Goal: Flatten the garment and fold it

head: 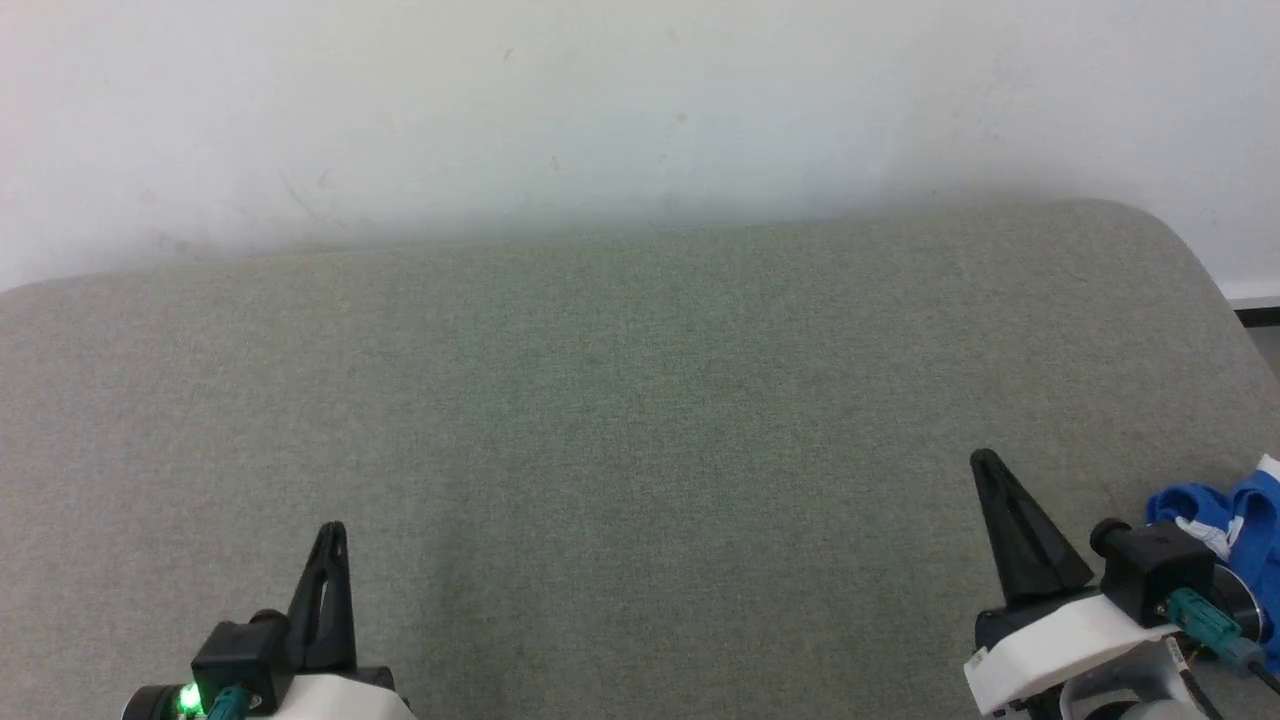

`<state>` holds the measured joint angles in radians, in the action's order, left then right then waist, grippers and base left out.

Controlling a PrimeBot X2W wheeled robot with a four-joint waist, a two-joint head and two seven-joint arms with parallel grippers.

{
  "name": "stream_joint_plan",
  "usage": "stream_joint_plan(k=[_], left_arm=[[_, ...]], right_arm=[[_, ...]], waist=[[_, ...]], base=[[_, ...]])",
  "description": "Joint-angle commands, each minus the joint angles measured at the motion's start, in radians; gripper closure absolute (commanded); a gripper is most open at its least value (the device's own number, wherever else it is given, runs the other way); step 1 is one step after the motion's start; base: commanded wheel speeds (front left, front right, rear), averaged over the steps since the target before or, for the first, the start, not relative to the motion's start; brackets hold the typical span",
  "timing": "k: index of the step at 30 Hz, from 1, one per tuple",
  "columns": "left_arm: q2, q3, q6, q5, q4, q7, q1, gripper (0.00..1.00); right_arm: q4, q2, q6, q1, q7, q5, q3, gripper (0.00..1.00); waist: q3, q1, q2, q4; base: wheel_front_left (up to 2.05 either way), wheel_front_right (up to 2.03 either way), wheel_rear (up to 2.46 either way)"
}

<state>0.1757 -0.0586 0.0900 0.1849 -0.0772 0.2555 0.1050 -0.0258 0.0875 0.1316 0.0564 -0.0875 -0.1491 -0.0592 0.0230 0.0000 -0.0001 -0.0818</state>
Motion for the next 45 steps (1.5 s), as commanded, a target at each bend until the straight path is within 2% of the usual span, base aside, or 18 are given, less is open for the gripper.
stream_joint_plan(k=[1,45], left_arm=[[-0.002,0.001,-0.002,-0.004,0.001,-0.005,-0.002,1.00],[-0.046,0.021,-0.033,-0.067,0.028,-0.093,-0.038,1.00]], right_arm=[[0.000,-0.001,0.000,-0.001,0.002,0.003,0.001,1.00],[0.009,-0.014,0.000,-0.021,0.032,0.054,0.022,1.00]], waist=[[0.000,0.0000,0.0000,0.001],[-0.008,0.0000,0.0001,0.030]], base=[[0.00,0.00,0.00],[0.00,0.00,0.00]])
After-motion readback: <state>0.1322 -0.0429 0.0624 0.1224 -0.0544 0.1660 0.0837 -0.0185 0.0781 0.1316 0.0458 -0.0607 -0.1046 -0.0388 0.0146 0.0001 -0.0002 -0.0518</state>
